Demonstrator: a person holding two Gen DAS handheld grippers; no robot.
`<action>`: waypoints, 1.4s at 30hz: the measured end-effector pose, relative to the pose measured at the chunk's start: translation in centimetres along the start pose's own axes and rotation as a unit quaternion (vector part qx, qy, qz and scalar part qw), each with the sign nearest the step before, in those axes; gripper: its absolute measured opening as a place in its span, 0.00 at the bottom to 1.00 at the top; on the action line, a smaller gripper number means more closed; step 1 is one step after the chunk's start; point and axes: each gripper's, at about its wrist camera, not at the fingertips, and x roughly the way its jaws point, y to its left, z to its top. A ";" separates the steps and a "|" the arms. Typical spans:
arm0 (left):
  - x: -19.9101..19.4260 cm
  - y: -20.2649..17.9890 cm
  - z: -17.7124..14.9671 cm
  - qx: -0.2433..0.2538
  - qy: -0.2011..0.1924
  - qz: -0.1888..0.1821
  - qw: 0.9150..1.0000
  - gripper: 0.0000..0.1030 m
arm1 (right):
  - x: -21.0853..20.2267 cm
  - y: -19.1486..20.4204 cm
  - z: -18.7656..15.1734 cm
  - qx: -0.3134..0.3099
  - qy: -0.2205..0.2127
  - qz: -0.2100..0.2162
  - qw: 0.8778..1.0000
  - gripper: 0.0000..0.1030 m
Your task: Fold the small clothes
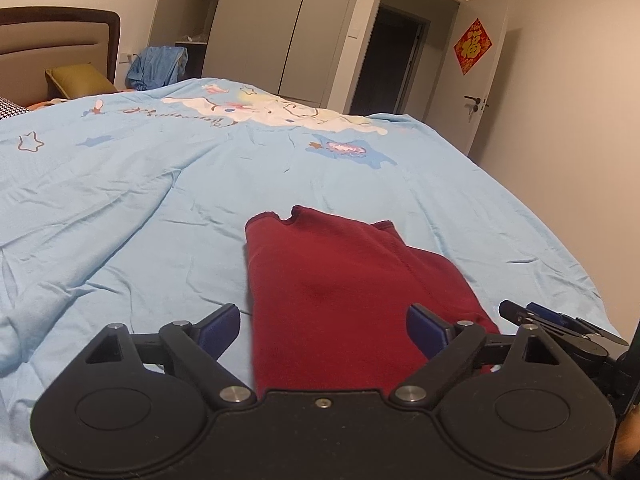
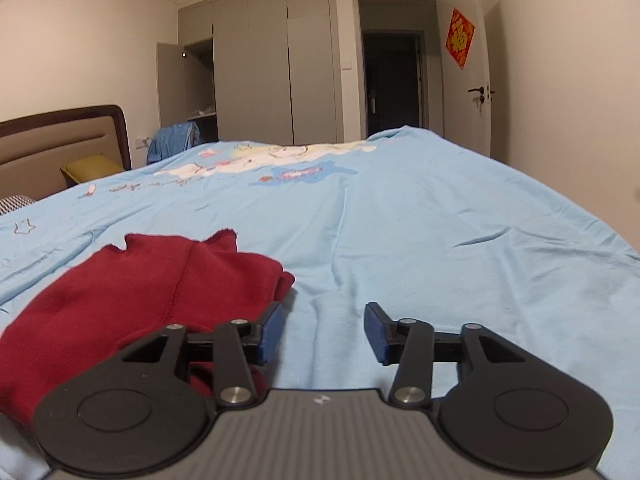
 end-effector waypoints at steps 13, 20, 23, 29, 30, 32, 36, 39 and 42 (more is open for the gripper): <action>-6.0 -2.0 -1.6 0.011 -0.053 0.017 0.998 0.99 | -10.2 1.5 0.6 -0.018 -0.098 0.026 0.995 1.00; -10.0 -2.2 -4.0 0.031 -0.074 0.025 0.996 0.99 | -15.3 2.7 -0.7 -0.013 -0.119 0.039 0.992 1.00; -11.6 -2.0 -5.6 0.040 -0.079 0.031 0.996 0.99 | -17.4 3.3 -2.0 -0.013 -0.120 0.044 0.992 1.00; -13.9 -1.5 -8.9 0.052 -0.079 0.025 0.995 0.99 | -20.7 4.3 -5.0 -0.021 -0.119 0.043 0.992 1.00; -14.2 -1.5 -9.5 0.054 -0.080 0.025 0.995 0.99 | -21.1 4.5 -5.5 -0.020 -0.119 0.042 0.992 1.00; -14.7 -1.3 -10.5 0.057 -0.083 0.023 0.995 0.99 | -21.9 4.6 -6.4 -0.018 -0.117 0.040 0.992 1.00; -15.3 -1.1 -12.1 0.058 -0.085 0.015 0.995 0.99 | -22.8 5.3 -8.2 -0.023 -0.113 0.030 0.993 1.00; -15.3 -1.0 -12.9 0.060 -0.078 0.009 0.995 0.99 | -23.2 5.8 -9.0 -0.031 -0.111 0.028 0.993 1.00; -15.2 -0.9 -13.3 0.060 -0.070 0.008 0.996 0.99 | -23.3 6.2 -9.2 -0.039 -0.112 0.028 0.993 1.00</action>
